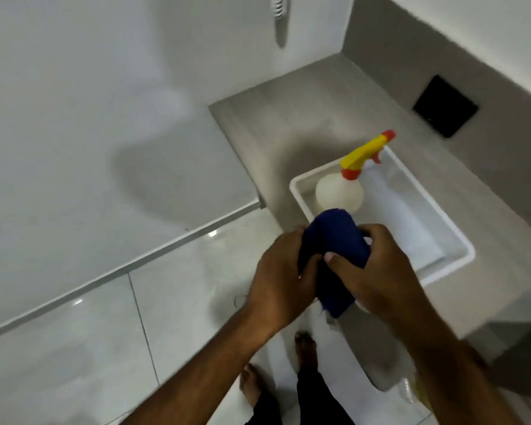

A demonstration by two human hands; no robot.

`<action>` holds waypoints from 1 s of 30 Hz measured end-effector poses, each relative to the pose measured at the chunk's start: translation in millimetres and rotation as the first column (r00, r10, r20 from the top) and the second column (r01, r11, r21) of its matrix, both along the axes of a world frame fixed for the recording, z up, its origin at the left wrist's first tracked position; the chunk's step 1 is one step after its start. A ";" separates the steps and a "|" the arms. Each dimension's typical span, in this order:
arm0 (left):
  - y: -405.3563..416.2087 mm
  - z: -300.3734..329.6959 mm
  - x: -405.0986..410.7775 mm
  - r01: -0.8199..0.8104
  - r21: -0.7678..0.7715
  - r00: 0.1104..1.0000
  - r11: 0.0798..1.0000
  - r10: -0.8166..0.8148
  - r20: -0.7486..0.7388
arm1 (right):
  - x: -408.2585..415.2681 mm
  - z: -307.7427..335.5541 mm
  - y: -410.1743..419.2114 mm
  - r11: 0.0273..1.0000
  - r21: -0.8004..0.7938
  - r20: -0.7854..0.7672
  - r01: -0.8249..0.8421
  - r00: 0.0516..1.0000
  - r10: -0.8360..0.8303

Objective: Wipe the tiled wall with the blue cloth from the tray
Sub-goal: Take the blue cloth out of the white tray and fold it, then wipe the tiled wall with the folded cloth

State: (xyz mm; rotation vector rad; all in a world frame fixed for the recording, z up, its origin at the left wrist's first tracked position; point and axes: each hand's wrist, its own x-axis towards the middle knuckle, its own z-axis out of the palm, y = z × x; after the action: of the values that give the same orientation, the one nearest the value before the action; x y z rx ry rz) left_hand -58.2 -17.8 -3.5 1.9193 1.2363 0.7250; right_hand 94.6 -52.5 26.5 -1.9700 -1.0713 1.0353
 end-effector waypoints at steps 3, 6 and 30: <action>-5.4 -51.0 -69.0 -0.188 -0.117 0.980 0.975 0.194 0.044 | -64.5 -48.5 9.9 0.996 0.017 -0.036 -0.093 0.995 0.093; -11.7 -150.5 -137.1 -0.293 -0.176 0.954 0.940 0.274 -0.122 | -122.5 -138.0 25.5 0.983 -0.051 -0.050 -0.175 0.984 0.173; -51.3 -920.2 -287.3 -0.365 -0.042 0.617 0.930 0.208 -0.759 | -156.4 -912.4 -17.2 0.717 -0.434 0.587 -0.546 0.432 0.685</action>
State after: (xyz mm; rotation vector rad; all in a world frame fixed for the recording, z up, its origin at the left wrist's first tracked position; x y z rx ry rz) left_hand -345.5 -69.1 -923.7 1.9158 2.0746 -0.1136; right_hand -61.8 -69.7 -885.9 -2.2294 -2.3819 0.6619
